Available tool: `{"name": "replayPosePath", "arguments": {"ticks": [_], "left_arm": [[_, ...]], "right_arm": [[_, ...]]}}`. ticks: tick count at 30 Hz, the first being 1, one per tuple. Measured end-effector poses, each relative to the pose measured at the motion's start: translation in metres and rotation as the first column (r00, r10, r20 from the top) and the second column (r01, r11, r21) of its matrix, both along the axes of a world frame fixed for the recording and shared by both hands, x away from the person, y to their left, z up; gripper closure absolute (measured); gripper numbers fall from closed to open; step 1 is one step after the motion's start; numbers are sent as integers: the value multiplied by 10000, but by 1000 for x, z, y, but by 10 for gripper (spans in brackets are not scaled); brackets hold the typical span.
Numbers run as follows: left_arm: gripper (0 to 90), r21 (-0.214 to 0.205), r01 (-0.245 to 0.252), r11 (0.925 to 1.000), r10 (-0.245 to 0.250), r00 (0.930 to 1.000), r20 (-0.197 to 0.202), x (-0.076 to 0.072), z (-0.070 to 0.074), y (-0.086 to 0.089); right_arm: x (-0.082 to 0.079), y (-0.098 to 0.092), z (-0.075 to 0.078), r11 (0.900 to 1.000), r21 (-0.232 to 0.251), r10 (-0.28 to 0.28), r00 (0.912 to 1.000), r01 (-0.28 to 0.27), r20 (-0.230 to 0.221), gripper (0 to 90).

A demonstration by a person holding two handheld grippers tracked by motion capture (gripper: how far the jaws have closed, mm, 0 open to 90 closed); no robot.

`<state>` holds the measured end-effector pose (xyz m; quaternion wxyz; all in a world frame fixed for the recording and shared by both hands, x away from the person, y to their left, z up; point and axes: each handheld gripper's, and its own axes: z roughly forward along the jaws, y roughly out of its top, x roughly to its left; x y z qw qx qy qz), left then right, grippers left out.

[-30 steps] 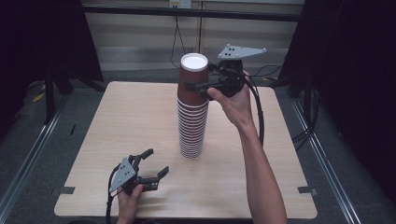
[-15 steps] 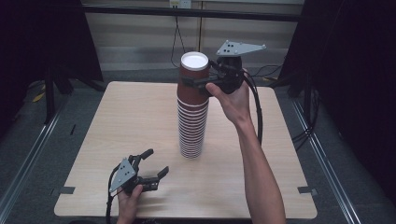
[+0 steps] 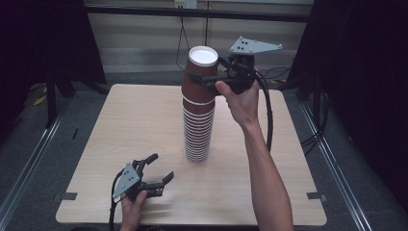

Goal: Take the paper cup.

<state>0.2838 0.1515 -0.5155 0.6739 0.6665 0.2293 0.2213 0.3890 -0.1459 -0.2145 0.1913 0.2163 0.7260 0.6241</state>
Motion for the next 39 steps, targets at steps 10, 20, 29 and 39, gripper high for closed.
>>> {"name": "replayPosePath", "arguments": {"ticks": [10,20,29,39], "left_arm": [[158,5,-8,10000,8,10000,-6,0,0,0],[158,5,-9,10000,9,10000,-12,0,0,0],[158,7,0,10000,0,10000,-9,0,0,0],[158,3,6,10000,-6,10000,-11,0,0,0]], "right_arm": [[-3,-6,11,9981,606,81,9999,-87,102,229],[-7,-10,19,9934,1137,82,9991,-129,414,231],[-10,-15,28,9874,1562,143,9974,-252,709,232],[-19,-31,35,9746,2231,-64,9943,-176,1064,232]]}}
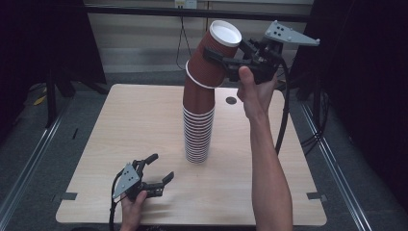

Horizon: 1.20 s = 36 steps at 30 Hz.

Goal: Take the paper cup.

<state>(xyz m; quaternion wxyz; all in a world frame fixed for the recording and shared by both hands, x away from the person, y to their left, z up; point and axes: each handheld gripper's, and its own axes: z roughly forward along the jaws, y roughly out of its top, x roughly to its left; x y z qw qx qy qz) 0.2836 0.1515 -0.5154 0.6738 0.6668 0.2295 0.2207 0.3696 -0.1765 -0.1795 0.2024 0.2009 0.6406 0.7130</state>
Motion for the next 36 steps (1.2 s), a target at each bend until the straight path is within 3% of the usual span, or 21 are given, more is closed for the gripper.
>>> {"name": "replayPosePath", "arguments": {"ticks": [14,22,26,27,29,32,33,36], "left_arm": [[158,-7,4,10000,-4,10000,4,0,0,0],[158,-125,-134,9998,132,9998,-176,-2,0,-1],[158,9,-168,9999,168,9999,-41,0,0,0],[159,-152,-266,9995,262,9994,-226,-2,0,-2],[159,50,-399,9992,400,9991,-158,0,1,-1],[159,-129,-506,9986,497,9966,-664,2,1,-3],[160,140,-596,9981,603,9962,-623,2,2,-4],[160,217,-565,9982,579,9956,-736,3,2,-7]], "right_arm": [[-15,-31,-2,9987,314,-415,9991,412,72,232],[-28,-50,-5,9969,47,-780,9970,780,21,232],[-34,-59,-9,9956,-36,-934,9956,934,-9,232],[-36,-62,-12,9948,-125,-1010,9949,1009,-53,232],[-38,-65,-15,9938,-270,-1085,9941,1083,-80,232],[-40,-69,-21,9930,-304,-1150,9932,1145,-167,232],[-42,-71,-26,9912,-438,-1258,9918,1247,-227,232],[-45,-73,-37,9905,-546,-1284,9911,1263,-363,232]]}}
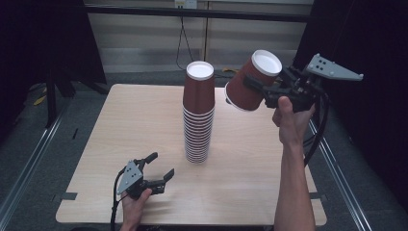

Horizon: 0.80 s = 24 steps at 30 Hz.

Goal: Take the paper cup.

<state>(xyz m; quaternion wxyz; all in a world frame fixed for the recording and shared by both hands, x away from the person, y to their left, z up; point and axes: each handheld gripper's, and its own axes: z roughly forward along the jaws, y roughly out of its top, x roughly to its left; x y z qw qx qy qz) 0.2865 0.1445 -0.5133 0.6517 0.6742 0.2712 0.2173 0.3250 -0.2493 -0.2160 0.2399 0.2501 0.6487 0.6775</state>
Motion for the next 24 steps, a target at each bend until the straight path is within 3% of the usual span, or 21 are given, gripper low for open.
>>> {"name": "replayPosePath", "arguments": {"ticks": [3,8,9,11,16,17,24], "left_arm": [[158,-211,129,9997,-130,9999,-83,1,0,-1],[159,80,232,9997,-231,9996,-130,1,3,-1],[159,230,249,9994,-252,9996,116,3,5,0],[161,30,306,9995,-306,9994,-159,2,8,-3],[192,-74,974,9952,-975,9951,-178,5,16,-6],[192,69,830,9965,-829,9965,-91,6,18,-7],[192,342,1053,9938,-1058,9943,117,10,30,-12]], "right_arm": [[-5,1,-13,10000,-25,7,10000,-7,-87,232],[-10,4,-33,9997,-230,-37,9995,30,-326,232],[-10,4,-33,9997,-230,-37,9995,30,-326,232],[-12,5,-41,9994,-335,-78,9989,62,-463,231],[-15,6,-62,9998,-201,0,9976,-14,-697,231],[-15,5,-70,9999,-151,45,9962,-59,-871,231],[-18,5,-94,9995,-306,43,9923,-82,-1241,231]]}}
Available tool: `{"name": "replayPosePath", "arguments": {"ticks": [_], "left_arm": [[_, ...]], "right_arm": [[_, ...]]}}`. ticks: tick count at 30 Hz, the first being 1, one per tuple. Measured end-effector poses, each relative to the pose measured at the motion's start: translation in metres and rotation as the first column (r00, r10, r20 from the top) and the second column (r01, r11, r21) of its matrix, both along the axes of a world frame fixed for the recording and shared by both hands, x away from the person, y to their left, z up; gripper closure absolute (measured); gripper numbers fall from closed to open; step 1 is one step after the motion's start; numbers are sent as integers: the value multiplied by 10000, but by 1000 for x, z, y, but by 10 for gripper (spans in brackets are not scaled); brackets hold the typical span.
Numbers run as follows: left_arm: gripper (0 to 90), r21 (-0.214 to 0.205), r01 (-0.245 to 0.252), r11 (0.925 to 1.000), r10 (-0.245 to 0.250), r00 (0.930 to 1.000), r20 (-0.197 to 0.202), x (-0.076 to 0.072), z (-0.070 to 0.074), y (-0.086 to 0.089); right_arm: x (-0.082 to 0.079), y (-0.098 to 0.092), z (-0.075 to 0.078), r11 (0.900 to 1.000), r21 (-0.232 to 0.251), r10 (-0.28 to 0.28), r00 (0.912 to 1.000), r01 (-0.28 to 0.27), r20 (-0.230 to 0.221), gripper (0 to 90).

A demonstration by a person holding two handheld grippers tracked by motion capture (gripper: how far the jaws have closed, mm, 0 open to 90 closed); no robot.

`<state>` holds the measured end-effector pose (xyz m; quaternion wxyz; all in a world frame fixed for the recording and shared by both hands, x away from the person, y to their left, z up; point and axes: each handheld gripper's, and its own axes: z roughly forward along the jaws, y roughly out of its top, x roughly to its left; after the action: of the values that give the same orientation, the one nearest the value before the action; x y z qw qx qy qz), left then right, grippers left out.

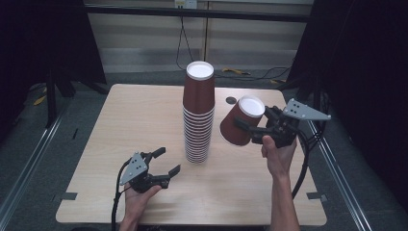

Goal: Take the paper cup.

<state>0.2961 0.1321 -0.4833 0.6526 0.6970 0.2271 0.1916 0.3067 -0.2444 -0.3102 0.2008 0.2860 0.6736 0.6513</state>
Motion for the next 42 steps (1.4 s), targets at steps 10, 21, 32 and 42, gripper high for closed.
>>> {"name": "replayPosePath", "arguments": {"ticks": [10,21,32,42], "left_arm": [[201,355,1090,9934,-1084,9939,-183,-2,10,-11],[202,328,1626,9861,-1624,9867,-84,-3,19,-24],[158,601,2038,9772,-2057,9782,275,-7,32,-42],[158,631,2753,9593,-2759,9612,7,-4,28,-56]], "right_arm": [[-7,9,-31,9997,39,257,9986,-256,-455,231],[-11,23,-61,9981,71,619,9945,-615,-848,231],[-14,39,-82,9952,88,976,9900,-972,-1019,233],[-14,49,-101,9919,294,1267,9830,-1239,-1327,235]]}}
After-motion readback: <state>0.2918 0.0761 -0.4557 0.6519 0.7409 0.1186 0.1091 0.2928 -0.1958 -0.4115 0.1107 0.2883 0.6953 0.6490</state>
